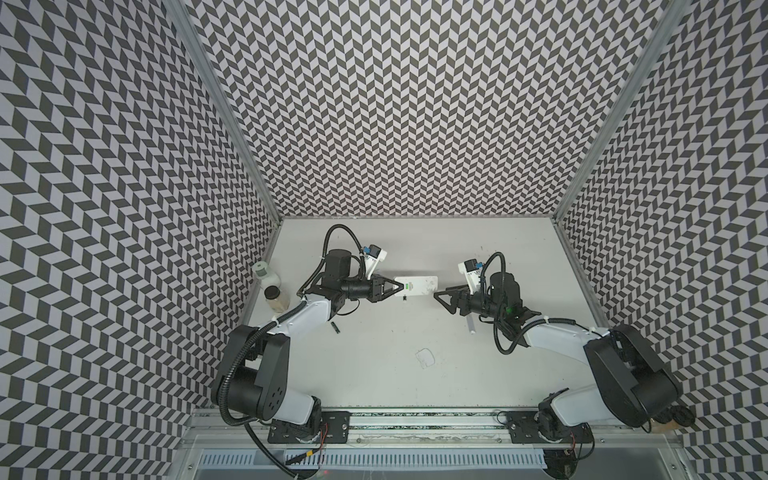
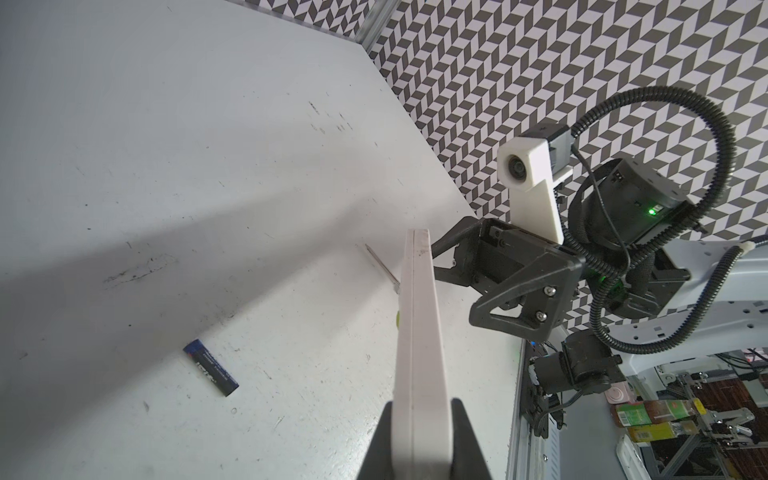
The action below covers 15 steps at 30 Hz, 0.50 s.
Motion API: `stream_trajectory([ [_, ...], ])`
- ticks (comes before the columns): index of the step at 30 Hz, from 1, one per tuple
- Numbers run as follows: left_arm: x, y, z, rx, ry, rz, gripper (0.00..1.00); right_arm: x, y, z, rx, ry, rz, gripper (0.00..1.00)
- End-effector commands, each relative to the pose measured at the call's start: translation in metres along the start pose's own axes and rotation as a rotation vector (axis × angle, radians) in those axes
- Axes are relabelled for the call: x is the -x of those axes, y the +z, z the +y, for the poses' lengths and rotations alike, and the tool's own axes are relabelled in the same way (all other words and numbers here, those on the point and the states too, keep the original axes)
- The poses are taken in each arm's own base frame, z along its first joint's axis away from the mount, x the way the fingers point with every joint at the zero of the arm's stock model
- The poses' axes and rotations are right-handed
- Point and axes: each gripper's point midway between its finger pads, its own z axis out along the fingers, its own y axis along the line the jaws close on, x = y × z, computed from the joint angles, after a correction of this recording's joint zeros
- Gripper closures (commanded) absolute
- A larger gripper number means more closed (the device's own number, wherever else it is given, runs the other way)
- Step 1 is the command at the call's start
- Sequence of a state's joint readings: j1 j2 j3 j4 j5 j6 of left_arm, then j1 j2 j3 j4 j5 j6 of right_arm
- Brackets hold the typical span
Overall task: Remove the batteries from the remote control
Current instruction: 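Hold the remote with the left gripper while the right gripper approaches its back cover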
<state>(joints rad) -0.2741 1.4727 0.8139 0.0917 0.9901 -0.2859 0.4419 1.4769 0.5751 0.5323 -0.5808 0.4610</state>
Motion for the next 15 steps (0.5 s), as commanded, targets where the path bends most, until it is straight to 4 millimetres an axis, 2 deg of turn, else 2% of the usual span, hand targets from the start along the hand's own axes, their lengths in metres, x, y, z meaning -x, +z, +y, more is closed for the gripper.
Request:
stream_trajectory([
  [1, 0.013, -0.002, -0.016, -0.059, 0.053, -0.031, 1.0, 0.022, 0.004, 0.021, 0.103, -0.028, -0.062, 0.3],
  [12, 0.014, 0.001, -0.014, -0.037, 0.065, -0.027, 1.0, 0.03, 0.02, 0.019, 0.117, -0.029, -0.038, 0.47],
  [15, 0.012, 0.002, -0.018, -0.058, 0.066, -0.021, 1.0, 0.032, 0.023, 0.02, 0.123, -0.015, -0.032, 0.49],
])
